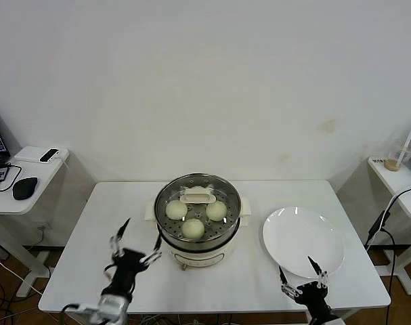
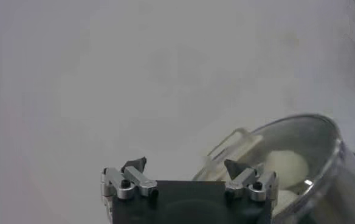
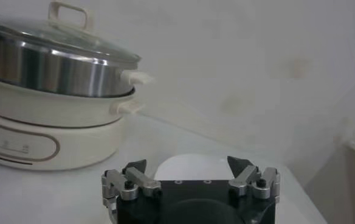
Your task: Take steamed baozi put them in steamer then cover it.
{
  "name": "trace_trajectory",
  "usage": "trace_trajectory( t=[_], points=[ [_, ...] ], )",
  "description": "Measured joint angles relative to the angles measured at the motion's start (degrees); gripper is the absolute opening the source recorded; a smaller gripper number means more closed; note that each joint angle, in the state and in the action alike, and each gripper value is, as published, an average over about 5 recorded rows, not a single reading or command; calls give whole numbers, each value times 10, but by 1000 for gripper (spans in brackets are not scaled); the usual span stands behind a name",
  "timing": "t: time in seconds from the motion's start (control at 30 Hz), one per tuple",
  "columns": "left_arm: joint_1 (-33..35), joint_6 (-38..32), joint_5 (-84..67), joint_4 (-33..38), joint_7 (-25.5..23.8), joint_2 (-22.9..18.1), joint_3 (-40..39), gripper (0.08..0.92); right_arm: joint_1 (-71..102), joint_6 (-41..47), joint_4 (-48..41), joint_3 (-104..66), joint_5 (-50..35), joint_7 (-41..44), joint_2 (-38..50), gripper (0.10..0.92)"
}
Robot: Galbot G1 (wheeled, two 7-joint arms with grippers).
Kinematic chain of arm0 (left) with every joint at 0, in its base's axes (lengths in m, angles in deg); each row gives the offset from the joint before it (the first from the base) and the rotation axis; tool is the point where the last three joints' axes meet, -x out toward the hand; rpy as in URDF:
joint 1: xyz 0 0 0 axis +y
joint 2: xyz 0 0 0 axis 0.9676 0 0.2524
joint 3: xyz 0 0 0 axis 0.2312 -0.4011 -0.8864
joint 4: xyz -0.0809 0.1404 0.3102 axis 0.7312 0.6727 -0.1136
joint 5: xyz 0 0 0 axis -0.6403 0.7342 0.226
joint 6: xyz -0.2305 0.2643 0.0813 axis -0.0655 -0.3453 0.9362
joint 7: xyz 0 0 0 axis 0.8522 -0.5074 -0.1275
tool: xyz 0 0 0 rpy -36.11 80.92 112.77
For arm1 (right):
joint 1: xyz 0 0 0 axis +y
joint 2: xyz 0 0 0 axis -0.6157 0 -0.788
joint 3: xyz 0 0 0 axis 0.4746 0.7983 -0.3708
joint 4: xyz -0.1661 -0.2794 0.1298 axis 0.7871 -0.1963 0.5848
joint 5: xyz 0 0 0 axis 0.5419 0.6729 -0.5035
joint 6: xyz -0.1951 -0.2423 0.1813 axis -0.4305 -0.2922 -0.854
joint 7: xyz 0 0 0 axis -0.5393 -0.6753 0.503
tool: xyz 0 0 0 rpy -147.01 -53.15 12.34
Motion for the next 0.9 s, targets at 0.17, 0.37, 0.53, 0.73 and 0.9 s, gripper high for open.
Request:
trace_trajectory(
  t=[0.17,0.37,0.53,0.73,0.9],
  points=[
    [71,-59,-74,-13,13,-6,38,823,14,-13,-2,5,-31,-5,13,823],
    [123,-100,-126,-30,18,-8,64,823,32,-20,4,14,-58,-14,18,823],
    [144,-115,-147,-33,25,-11,78,823,48,-17,15,19,-74,-22,20,823],
    [156,-119,-161,-32,32,-17,91,823,62,-4,29,26,-84,-34,19,823],
    [160,-116,-167,-28,33,-22,96,823,67,3,37,32,-90,-43,19,823]
  ],
)
